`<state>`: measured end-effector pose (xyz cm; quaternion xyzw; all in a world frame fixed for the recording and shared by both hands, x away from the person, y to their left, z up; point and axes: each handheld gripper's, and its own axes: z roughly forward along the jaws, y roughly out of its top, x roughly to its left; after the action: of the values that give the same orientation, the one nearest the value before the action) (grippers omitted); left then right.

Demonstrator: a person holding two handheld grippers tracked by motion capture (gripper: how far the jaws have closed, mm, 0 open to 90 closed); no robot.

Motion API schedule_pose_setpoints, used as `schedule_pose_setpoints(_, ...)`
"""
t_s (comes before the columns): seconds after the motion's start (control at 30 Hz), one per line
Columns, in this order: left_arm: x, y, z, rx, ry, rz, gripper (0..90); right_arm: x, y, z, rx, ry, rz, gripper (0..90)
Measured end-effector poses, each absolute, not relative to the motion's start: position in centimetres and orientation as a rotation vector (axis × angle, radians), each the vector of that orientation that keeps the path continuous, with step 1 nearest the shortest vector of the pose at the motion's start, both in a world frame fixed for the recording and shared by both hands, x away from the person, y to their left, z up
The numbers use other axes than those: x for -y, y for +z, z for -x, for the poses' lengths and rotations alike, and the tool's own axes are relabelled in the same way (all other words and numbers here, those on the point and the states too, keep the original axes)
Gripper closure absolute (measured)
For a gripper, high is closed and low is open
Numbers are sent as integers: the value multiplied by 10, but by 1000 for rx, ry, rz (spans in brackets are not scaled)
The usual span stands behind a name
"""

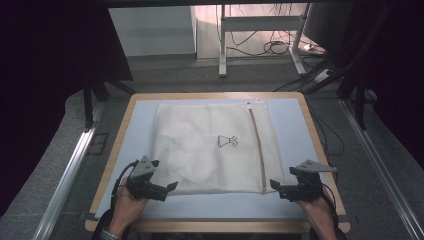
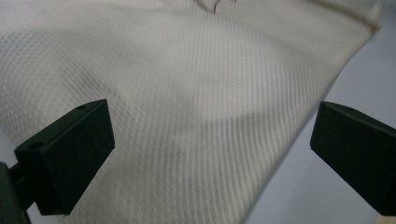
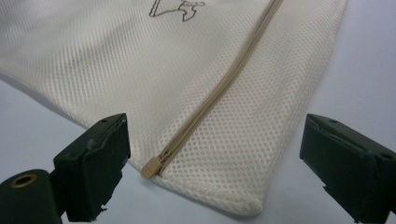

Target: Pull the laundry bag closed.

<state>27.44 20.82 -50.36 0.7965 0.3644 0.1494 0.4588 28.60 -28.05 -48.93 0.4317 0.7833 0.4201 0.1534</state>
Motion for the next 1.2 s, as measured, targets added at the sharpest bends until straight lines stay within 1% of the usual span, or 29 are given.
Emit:
schedule_pose_setpoints(0.07,-208,-509,-282,-907,338,-1970,5,283,-492,-288,-2246,1197,-1232,82)
schedule_pose_setpoints(0.17,-208,-512,-284,-910,306,-1981,4,283,-494,-288,-2277,1186,-1221,64)
schedule_pose_setpoints(0.27,-205,-508,-279,-877,358,-1985,4,279,-493,-284,-2299,1142,-1148,50)
schedule_pose_setpoints(0.33,-203,-509,-278,-869,367,-2001,3,277,-493,-282,-2302,1120,-1113,47)
schedule_pose_setpoints(0.6,-203,-515,-285,-869,318,-2001,0,277,-497,-287,-2357,1129,-1091,39)
schedule_pose_setpoints(0.87,-199,-513,-282,-850,371,-2042,0,276,-497,-285,-2351,1115,-1087,34)
schedule_pose_setpoints(1.2,-199,-514,-283,-857,376,-2051,0,272,-499,-286,-2374,1117,-1073,40)
